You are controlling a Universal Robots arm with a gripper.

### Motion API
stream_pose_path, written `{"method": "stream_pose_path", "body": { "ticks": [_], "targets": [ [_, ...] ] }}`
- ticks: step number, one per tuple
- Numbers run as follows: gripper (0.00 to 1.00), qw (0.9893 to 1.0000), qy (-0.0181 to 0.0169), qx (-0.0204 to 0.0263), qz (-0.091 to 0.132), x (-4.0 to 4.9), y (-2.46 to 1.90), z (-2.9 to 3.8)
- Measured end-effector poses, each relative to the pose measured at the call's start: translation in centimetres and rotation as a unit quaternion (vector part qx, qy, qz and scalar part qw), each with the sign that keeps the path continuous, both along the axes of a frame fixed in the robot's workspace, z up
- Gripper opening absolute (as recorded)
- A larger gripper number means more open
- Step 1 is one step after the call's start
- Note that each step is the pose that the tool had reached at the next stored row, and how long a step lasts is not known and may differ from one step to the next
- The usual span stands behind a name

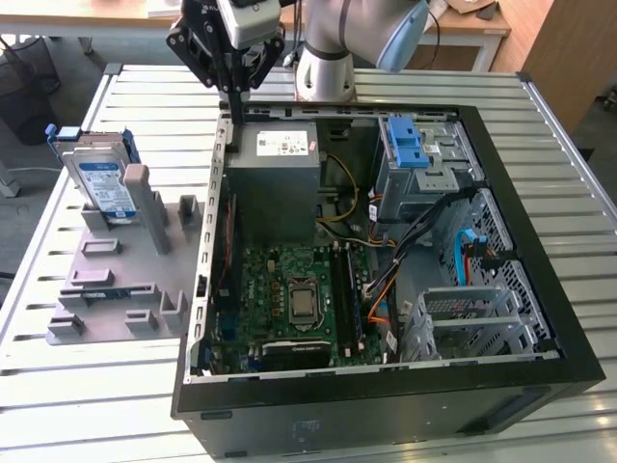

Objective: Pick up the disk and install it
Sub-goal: 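Reach for the disk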

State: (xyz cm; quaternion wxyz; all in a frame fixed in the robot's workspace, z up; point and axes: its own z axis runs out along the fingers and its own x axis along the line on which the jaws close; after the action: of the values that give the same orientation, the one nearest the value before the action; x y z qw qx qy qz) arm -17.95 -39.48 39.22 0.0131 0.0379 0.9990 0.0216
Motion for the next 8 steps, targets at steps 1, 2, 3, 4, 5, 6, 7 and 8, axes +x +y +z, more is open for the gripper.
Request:
{"method": "stream_pose_path", "body": {
  "ticks": [1,2,3,4,5,6,7,8],
  "targets": [
    [0.11,1.0000,0.0000,0.0000,0.000,-0.09,0.01,0.00],
    [0.11,1.0000,0.0000,0.0000,0.000,-0.18,0.02,0.00],
    [0.11,1.0000,0.0000,0.0000,0.000,-0.27,0.03,0.00],
    [0.11,1.0000,0.0000,0.0000,0.000,-0.35,0.04,0.00],
    [0.11,1.0000,0.0000,0.0000,0.000,-0.44,0.06,0.00],
    [0.11,1.0000,0.0000,-0.0001,0.000,-0.53,0.07,0.00],
    [0.11,1.0000,0.0000,-0.0001,0.000,-0.64,0.08,0.00],
    [0.11,1.0000,0.0000,0.0000,0.000,-0.72,0.09,-0.01]
  ]
}}
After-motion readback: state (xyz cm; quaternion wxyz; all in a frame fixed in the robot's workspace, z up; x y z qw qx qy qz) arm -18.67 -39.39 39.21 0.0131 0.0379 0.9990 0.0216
